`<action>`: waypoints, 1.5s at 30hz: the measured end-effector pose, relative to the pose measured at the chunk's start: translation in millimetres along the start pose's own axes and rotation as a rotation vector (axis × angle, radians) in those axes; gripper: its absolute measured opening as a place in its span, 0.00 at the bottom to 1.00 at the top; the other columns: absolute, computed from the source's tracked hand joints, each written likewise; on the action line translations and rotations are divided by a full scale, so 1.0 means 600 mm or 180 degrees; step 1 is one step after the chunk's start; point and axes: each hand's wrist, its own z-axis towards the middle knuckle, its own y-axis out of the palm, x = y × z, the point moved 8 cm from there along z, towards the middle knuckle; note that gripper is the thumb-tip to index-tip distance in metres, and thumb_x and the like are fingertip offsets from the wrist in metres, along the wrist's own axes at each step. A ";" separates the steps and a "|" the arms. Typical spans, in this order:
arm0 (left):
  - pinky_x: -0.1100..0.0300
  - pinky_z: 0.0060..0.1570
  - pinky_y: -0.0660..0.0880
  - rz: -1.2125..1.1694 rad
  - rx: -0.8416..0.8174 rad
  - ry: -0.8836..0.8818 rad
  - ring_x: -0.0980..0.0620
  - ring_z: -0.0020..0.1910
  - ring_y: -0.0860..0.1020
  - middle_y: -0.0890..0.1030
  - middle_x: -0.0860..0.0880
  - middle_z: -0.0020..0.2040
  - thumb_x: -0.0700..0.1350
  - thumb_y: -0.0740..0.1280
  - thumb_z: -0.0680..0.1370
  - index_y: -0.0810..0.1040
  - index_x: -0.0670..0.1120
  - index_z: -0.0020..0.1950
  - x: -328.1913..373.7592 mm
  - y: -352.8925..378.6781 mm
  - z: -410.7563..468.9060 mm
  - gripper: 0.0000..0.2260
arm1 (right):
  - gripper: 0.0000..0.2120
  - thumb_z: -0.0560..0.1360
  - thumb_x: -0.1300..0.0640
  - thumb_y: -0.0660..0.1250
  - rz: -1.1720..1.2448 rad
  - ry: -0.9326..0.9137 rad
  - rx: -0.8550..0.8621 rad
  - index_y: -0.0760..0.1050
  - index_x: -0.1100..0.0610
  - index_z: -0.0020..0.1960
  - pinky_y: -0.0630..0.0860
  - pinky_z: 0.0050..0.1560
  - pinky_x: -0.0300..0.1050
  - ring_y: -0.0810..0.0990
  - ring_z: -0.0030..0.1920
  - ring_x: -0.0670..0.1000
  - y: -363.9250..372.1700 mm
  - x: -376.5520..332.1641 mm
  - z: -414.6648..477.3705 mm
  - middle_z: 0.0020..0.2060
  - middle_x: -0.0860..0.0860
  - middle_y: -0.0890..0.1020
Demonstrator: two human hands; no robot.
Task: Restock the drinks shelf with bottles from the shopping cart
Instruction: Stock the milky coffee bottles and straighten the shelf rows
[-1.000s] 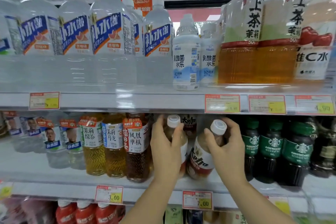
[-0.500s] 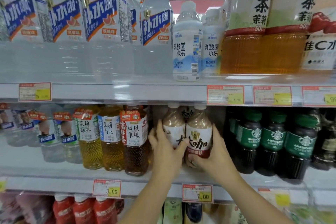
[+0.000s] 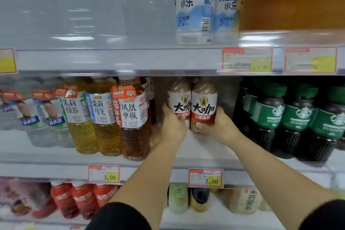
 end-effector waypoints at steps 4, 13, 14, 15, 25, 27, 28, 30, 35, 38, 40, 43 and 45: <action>0.45 0.69 0.61 0.0193 0.0151 -0.0060 0.39 0.71 0.60 0.58 0.37 0.72 0.42 0.68 0.75 0.51 0.41 0.75 -0.012 0.017 0.041 0.35 | 0.32 0.67 0.58 0.75 -0.0053 -0.0156 -0.0017 0.65 0.59 0.66 0.72 0.62 0.56 0.75 0.61 0.56 0.020 0.002 0.042 0.60 0.55 0.77; 0.48 0.67 0.64 0.0120 0.0211 -0.0225 0.40 0.68 0.67 0.67 0.40 0.71 0.40 0.64 0.76 0.55 0.42 0.74 -0.024 0.042 0.134 0.29 | 0.25 0.74 0.60 0.68 -0.0299 -0.0235 0.0017 0.63 0.62 0.68 0.66 0.54 0.40 0.72 0.64 0.57 0.035 -0.002 0.082 0.64 0.57 0.74; 0.51 0.67 0.65 0.0131 0.0193 -0.0236 0.40 0.68 0.68 0.67 0.40 0.70 0.40 0.64 0.77 0.54 0.42 0.74 -0.025 0.043 0.140 0.29 | 0.26 0.74 0.59 0.68 -0.0265 -0.0243 0.0042 0.63 0.61 0.68 0.65 0.53 0.38 0.72 0.64 0.57 0.035 0.000 0.083 0.64 0.57 0.74; 0.52 0.65 0.66 0.0111 0.0182 -0.0224 0.41 0.67 0.69 0.68 0.40 0.70 0.39 0.63 0.77 0.54 0.43 0.74 -0.025 0.045 0.146 0.29 | 0.26 0.74 0.59 0.68 -0.0251 -0.0249 0.0069 0.62 0.61 0.69 0.65 0.53 0.38 0.73 0.63 0.56 0.036 0.003 0.085 0.64 0.57 0.74; 0.52 0.65 0.68 0.0096 0.0083 -0.0108 0.42 0.66 0.69 0.69 0.40 0.68 0.36 0.63 0.75 0.60 0.42 0.72 -0.030 0.064 0.194 0.27 | 0.26 0.73 0.60 0.69 -0.0214 -0.0281 0.0364 0.63 0.61 0.68 0.62 0.48 0.31 0.73 0.62 0.55 0.039 0.010 0.089 0.63 0.56 0.75; 0.52 0.65 0.67 0.0095 0.0105 -0.0064 0.42 0.67 0.68 0.68 0.40 0.69 0.37 0.63 0.76 0.58 0.43 0.73 -0.034 0.067 0.200 0.27 | 0.26 0.73 0.61 0.69 -0.0250 -0.0211 0.0433 0.64 0.60 0.67 0.64 0.50 0.34 0.74 0.62 0.55 0.037 0.014 0.090 0.62 0.56 0.75; 0.52 0.66 0.67 0.0114 0.0108 -0.0050 0.42 0.68 0.68 0.67 0.40 0.69 0.38 0.63 0.76 0.57 0.43 0.74 -0.034 0.068 0.201 0.28 | 0.26 0.73 0.61 0.70 -0.0266 -0.0195 0.0450 0.64 0.60 0.67 0.65 0.51 0.36 0.74 0.61 0.55 0.037 0.015 0.090 0.62 0.56 0.75; 0.52 0.66 0.66 0.0117 0.0090 -0.0010 0.42 0.68 0.67 0.67 0.40 0.70 0.37 0.64 0.76 0.55 0.44 0.75 -0.036 0.070 0.202 0.30 | 0.26 0.73 0.60 0.70 -0.0302 -0.0177 0.0474 0.63 0.60 0.67 0.65 0.51 0.36 0.74 0.61 0.56 0.037 0.017 0.089 0.62 0.57 0.75; 0.53 0.65 0.68 0.0270 0.0018 -0.0085 0.41 0.67 0.69 0.69 0.38 0.69 0.38 0.63 0.76 0.55 0.40 0.74 -0.028 0.067 0.181 0.28 | 0.26 0.73 0.60 0.69 -0.0395 -0.0147 0.0471 0.63 0.61 0.67 0.64 0.48 0.35 0.74 0.62 0.58 0.036 0.012 0.084 0.62 0.58 0.75; 0.61 0.53 0.68 0.0252 -0.0106 0.0040 0.43 0.62 0.73 0.75 0.42 0.60 0.39 0.62 0.77 0.64 0.39 0.68 0.001 0.052 0.131 0.19 | 0.25 0.73 0.59 0.69 -0.0423 -0.0091 0.0347 0.63 0.62 0.66 0.65 0.48 0.37 0.73 0.62 0.58 0.035 0.007 0.080 0.62 0.59 0.75; 0.62 0.50 0.67 0.0125 -0.0124 0.0227 0.44 0.59 0.74 0.77 0.46 0.52 0.40 0.61 0.78 0.67 0.40 0.65 0.023 0.026 0.083 0.16 | 0.24 0.73 0.57 0.69 -0.0514 -0.0054 0.0231 0.65 0.63 0.65 0.69 0.51 0.41 0.75 0.61 0.59 0.027 0.002 0.072 0.61 0.60 0.76; 0.61 0.56 0.71 -0.0511 -0.0340 0.0561 0.52 0.55 0.75 0.77 0.51 0.53 0.41 0.62 0.79 0.68 0.43 0.67 0.042 -0.019 -0.006 0.17 | 0.18 0.73 0.54 0.69 -0.0662 -0.0284 0.0041 0.74 0.60 0.60 0.73 0.51 0.42 0.79 0.55 0.55 0.009 -0.026 0.032 0.54 0.56 0.81; 0.69 0.55 0.71 -0.0622 -0.0440 0.0979 0.59 0.54 0.75 0.76 0.55 0.55 0.41 0.62 0.79 0.69 0.47 0.67 0.051 -0.058 -0.081 0.17 | 0.17 0.72 0.55 0.70 -0.0519 -0.0637 0.0035 0.75 0.57 0.60 0.73 0.53 0.40 0.78 0.52 0.49 -0.001 -0.056 -0.027 0.52 0.51 0.81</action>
